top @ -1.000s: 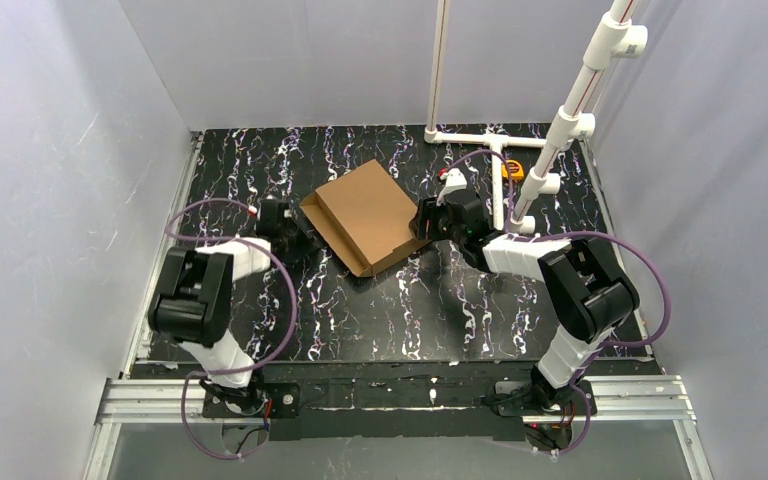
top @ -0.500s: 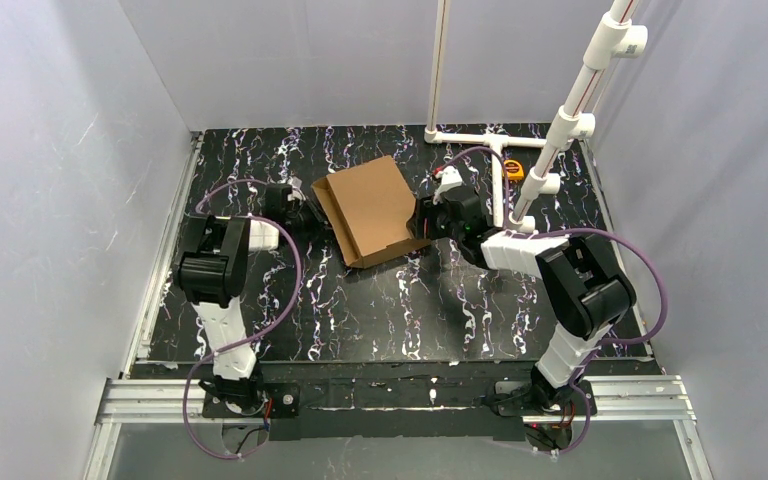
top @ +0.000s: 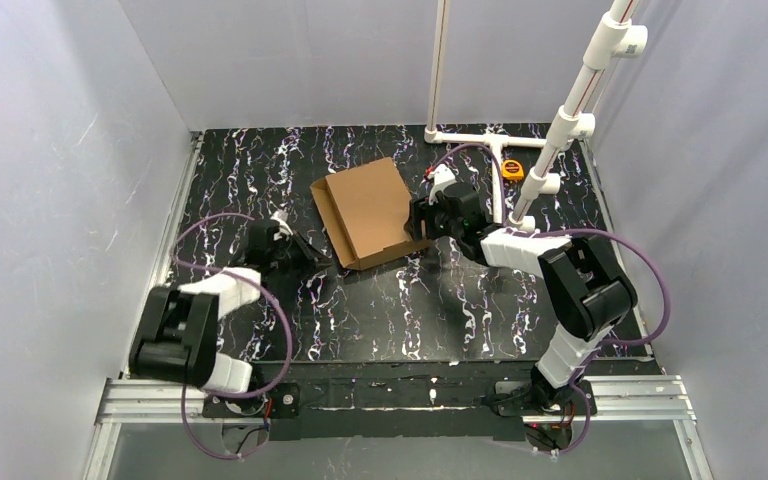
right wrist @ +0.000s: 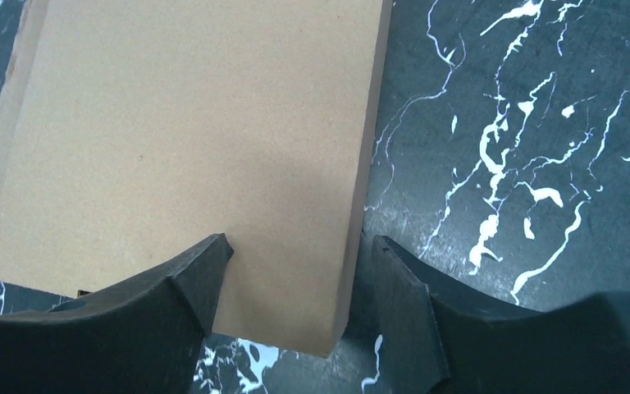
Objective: Fold the paper box
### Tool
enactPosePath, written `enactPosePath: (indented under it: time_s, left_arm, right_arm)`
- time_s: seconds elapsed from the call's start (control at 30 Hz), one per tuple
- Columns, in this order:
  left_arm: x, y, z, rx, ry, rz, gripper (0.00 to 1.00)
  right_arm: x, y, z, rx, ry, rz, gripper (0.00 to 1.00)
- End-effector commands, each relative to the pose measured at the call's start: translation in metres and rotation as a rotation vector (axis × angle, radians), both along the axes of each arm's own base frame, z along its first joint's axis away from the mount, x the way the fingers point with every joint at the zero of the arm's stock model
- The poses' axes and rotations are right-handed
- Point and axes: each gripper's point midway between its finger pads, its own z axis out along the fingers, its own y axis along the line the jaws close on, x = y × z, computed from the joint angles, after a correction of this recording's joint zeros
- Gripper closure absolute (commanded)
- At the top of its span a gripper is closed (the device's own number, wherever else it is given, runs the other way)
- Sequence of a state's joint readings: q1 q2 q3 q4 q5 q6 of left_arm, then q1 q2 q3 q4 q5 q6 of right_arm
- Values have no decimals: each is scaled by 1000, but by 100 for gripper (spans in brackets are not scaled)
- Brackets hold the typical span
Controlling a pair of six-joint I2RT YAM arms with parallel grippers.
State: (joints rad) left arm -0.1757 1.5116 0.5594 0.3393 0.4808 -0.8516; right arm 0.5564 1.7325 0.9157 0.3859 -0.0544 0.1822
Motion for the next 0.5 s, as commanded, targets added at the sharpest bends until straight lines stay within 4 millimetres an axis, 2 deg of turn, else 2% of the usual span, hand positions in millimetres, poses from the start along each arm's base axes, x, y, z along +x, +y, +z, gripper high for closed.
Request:
enactPosePath:
  time_s: [0.0, 0.07, 0.1, 0.2, 0.23, 0.33, 0.4, 0.47]
  left_arm:
    - [-15, 41, 12, 139, -31, 169, 83]
    - [-16, 53, 24, 155, -87, 212, 61]
    - [-14, 57, 32, 160, -119, 227, 47]
    - [-3, 61, 52, 165, -187, 220, 18]
    - [4, 57, 59, 159, -202, 195, 13]
    - [24, 38, 67, 109, -184, 87, 9]
    - [37, 29, 64, 85, -158, 45, 2]
    - [49, 24, 58, 77, -141, 16, 2]
  right_arm:
    - [-14, -9, 9, -80, -10, 53, 24]
    - [-11, -13, 24, -73, -42, 48, 22]
    - [-10, -14, 31, -67, -59, 48, 21]
    - [-12, -15, 48, -40, -96, 64, 18]
    - [-13, -15, 51, -30, -101, 73, 18]
    - [-17, -11, 57, -14, -106, 108, 13]
    - [-17, -12, 57, -19, -106, 118, 6]
    - [-17, -13, 61, -14, -109, 131, 2]
